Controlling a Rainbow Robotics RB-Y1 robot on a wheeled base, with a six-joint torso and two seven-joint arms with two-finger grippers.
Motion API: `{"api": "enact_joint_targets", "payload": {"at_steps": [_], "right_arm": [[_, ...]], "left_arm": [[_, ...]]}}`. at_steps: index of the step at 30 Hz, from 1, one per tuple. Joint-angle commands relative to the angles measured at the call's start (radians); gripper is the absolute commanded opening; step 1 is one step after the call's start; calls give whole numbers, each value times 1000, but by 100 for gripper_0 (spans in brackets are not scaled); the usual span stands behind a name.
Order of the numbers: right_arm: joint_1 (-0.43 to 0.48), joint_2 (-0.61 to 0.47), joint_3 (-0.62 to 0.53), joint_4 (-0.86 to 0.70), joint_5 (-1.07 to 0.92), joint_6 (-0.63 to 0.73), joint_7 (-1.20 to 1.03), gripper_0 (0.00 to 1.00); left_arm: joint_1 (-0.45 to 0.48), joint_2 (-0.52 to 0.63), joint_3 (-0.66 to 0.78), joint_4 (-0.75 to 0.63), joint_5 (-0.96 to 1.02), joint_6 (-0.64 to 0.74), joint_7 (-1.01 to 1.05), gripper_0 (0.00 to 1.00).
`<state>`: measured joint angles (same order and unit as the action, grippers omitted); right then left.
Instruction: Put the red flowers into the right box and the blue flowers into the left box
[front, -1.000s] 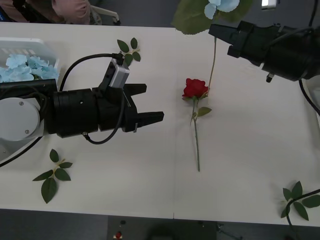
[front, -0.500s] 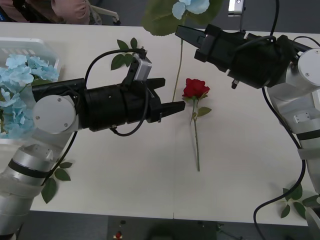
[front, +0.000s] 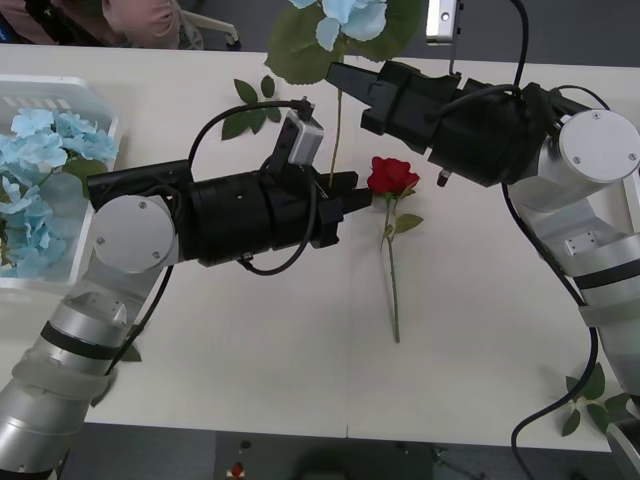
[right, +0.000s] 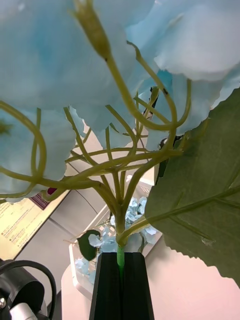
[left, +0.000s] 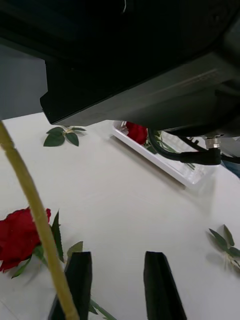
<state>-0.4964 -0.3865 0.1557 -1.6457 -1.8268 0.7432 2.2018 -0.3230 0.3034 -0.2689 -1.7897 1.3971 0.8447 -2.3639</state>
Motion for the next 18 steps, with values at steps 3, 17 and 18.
{"api": "enact_joint_targets", "payload": {"at_steps": [3,17,18], "right_arm": [[-24,9,-15,-40,4,-2,29,0],[-30,-17,-13,-42,41,13,22,62],[-33,-23,-13,-42,52,18,22,66]], "left_arm": [[-13,82,13,-14,95,-4,60,0],[-19,235,30,-30,184,-9,80,0],[-19,244,31,-33,191,-10,81,0]]}}
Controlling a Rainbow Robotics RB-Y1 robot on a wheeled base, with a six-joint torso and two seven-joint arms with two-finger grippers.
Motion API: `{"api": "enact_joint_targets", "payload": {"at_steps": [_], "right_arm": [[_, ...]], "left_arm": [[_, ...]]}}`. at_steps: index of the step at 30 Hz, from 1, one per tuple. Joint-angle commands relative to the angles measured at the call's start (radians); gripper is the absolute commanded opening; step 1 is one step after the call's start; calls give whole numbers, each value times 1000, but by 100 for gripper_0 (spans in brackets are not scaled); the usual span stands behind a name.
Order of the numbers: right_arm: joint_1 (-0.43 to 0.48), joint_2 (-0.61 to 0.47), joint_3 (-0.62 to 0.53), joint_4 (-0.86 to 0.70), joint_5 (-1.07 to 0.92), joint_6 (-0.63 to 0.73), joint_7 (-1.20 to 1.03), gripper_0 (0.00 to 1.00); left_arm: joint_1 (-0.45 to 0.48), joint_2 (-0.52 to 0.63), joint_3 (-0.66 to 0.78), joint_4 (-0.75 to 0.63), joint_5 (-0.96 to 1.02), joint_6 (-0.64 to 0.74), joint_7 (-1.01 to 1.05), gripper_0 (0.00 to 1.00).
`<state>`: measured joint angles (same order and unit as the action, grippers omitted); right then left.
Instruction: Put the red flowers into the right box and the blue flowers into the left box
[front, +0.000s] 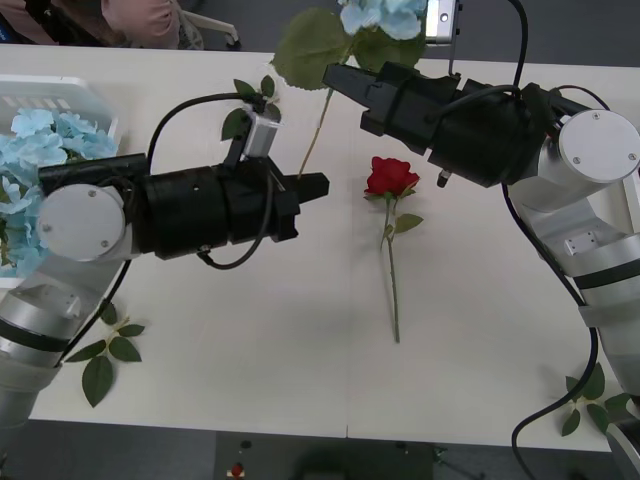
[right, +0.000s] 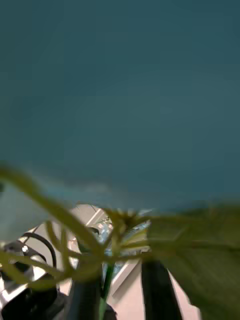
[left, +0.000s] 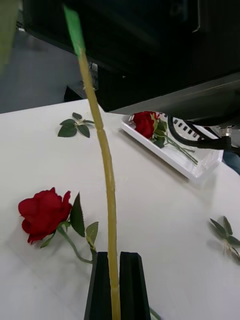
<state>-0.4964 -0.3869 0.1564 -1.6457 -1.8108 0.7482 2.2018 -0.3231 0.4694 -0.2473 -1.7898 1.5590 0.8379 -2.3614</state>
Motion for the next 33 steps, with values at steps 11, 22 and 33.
{"api": "enact_joint_targets", "payload": {"at_steps": [11,22,33], "right_arm": [[-59,-191,-14,-88,183,244,-407,72],[-221,-277,72,-279,653,726,-1306,72],[-406,-228,468,-177,1071,867,-1749,72]], "left_arm": [[125,307,249,-56,105,133,88,0],[305,445,704,276,516,449,202,0],[306,373,743,639,532,420,179,0]]}}
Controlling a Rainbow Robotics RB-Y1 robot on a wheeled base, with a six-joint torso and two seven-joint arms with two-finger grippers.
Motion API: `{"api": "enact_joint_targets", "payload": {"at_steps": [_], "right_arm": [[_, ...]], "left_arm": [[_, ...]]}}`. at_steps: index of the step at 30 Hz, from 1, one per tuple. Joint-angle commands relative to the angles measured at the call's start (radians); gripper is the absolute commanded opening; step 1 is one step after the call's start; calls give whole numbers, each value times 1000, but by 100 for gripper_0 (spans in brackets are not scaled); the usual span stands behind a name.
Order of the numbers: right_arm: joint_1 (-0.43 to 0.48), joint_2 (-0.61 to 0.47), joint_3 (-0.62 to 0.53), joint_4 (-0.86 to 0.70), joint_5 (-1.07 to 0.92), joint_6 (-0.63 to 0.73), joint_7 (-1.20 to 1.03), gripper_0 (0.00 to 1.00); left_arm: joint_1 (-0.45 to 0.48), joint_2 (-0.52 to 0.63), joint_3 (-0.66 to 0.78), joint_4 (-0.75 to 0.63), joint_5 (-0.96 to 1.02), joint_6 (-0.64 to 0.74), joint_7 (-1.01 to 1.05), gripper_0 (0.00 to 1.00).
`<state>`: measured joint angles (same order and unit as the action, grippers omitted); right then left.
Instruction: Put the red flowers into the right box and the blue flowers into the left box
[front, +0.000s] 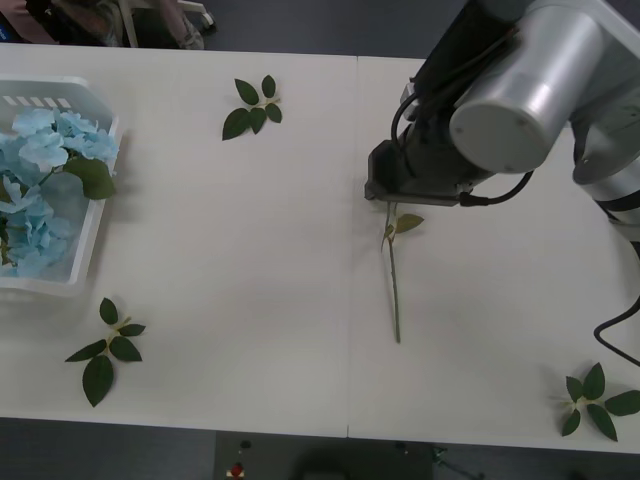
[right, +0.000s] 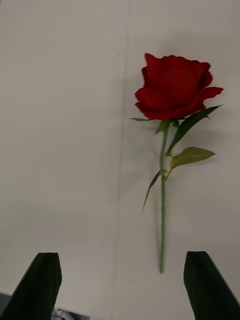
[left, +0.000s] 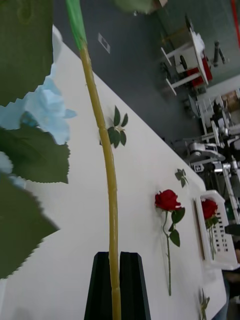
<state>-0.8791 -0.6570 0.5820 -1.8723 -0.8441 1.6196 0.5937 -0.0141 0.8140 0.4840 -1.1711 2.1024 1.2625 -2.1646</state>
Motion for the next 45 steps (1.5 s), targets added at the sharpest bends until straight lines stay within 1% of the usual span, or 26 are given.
{"api": "enact_joint_targets", "payload": {"at_steps": [1,5,7,8,9,10,11,12,14,17,21,23,25,27,29,31,33,34,36,37,38,39,40,41,43,45], "right_arm": [[-21,51,53,65,126,-7,-153,72],[-23,120,70,193,252,-32,-149,72],[-31,149,70,251,284,-52,-140,72],[-32,168,70,289,298,-70,-135,72],[-34,181,70,324,315,-86,-129,72],[-35,186,70,335,321,-92,-127,72],[-37,197,70,361,335,-104,-121,72],[-38,206,70,386,343,-112,-117,72],[-38,223,76,424,359,-126,-106,72],[-40,241,98,470,385,-153,-97,72],[-40,260,121,538,405,-210,-87,72],[-38,274,141,579,424,-245,-81,72],[-38,280,157,607,431,-271,-78,72],[-38,286,171,628,441,-293,-77,72],[-38,290,183,653,442,-316,-72,72],[-38,292,185,662,444,-325,-69,72],[-38,298,185,676,444,-339,-61,72],[-38,300,185,679,444,-342,-60,72],[-38,303,187,693,445,-349,-52,67],[-38,303,187,693,445,-349,-52,67],[-38,310,185,713,448,-369,-44,54],[-38,313,185,723,451,-379,-41,50],[-38,313,185,728,453,-383,-40,47],[-40,316,185,737,454,-392,-35,41],[-38,320,187,751,456,-406,-29,36],[-38,318,191,762,456,-420,-21,22]], "left_arm": [[-3,28,12,24,-15,-9,-18,0],[-3,28,4,27,-10,-84,-18,0],[-3,28,5,27,-10,-106,-18,4],[-3,28,5,27,-10,-115,-18,27],[-6,28,1,27,-10,-123,-17,54],[-7,28,-1,27,-10,-127,-15,64],[-9,28,-7,27,-8,-137,-14,79],[-9,28,-13,27,-2,-146,-11,87],[-9,28,-25,27,13,-158,-9,95],[-9,28,-35,25,31,-161,-8,100],[-13,33,-50,1,122,-144,-8,100],[-17,48,-31,-90,192,-98,-12,100],[-17,68,8,-190,208,-89,-3,100],[-21,105,58,-294,179,-87,49,100],[-38,160,84,-432,73,-87,121,100],[-64,192,56,-530,-27,-100,178,100],[-118,208,-53,-642,-157,-137,256,100],[-130,206,-85,-662,-190,-153,273,100],[-152,197,-183,-711,-286,-209,304,100],[-152,197,-183,-711,-286,-209,304,100],[-171,174,-337,-754,-412,-304,305,100],[-182,155,-416,-760,-467,-364,299,100],[-187,145,-455,-760,-495,-391,296,100],[-196,122,-518,-760,-547,-439,272,100],[-216,85,-596,-760,-624,-477,221,100],[-259,37,-674,-774,-688,-476,163,100]]}}
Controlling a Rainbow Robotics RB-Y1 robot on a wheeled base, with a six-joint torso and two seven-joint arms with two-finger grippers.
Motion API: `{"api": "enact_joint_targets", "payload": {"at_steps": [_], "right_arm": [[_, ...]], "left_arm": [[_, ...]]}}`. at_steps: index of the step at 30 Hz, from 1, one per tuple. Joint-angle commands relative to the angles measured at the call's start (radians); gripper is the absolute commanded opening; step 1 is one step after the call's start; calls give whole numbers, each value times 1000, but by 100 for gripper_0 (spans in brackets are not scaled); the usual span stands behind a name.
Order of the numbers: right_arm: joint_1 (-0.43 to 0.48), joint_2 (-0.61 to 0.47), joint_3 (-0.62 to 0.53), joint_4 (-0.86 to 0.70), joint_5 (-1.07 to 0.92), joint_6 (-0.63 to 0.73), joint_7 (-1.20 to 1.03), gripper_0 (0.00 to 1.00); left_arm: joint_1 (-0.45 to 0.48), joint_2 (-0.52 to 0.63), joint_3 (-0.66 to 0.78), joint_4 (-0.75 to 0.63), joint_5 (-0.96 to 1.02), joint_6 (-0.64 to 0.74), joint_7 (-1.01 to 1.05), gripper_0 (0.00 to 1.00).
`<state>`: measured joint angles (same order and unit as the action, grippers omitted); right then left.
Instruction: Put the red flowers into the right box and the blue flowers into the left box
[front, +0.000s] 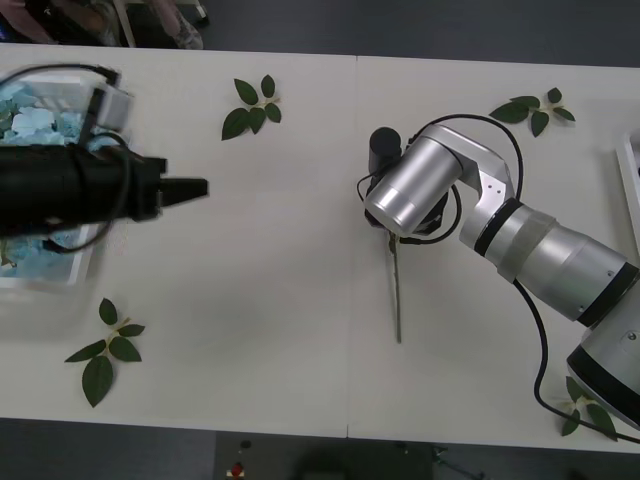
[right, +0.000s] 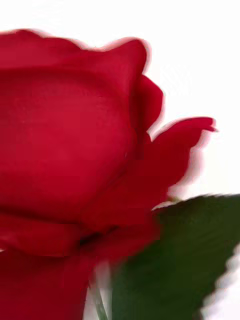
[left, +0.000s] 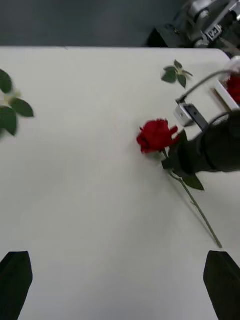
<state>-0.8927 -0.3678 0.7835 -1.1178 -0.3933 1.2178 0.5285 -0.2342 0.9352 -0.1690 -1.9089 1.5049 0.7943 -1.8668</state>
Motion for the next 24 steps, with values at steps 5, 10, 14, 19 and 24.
{"api": "enact_joint_targets", "payload": {"at_steps": [5,10,14,19,24], "right_arm": [[-25,26,-9,10,11,-18,51,0],[-25,17,-10,10,13,-27,61,0],[-34,-5,-12,7,17,-40,73,0],[-88,-82,-18,-7,-61,-35,100,0],[-146,-200,-35,-48,-177,20,217,0]], "left_arm": [[-100,-176,-84,-151,-219,79,-196,100],[-89,-151,-132,-331,-328,59,-192,100],[-60,27,-215,-406,-215,-124,-187,100],[-54,252,-261,-461,-77,-250,-190,100],[-54,379,-307,-461,15,-349,-192,100]]}}
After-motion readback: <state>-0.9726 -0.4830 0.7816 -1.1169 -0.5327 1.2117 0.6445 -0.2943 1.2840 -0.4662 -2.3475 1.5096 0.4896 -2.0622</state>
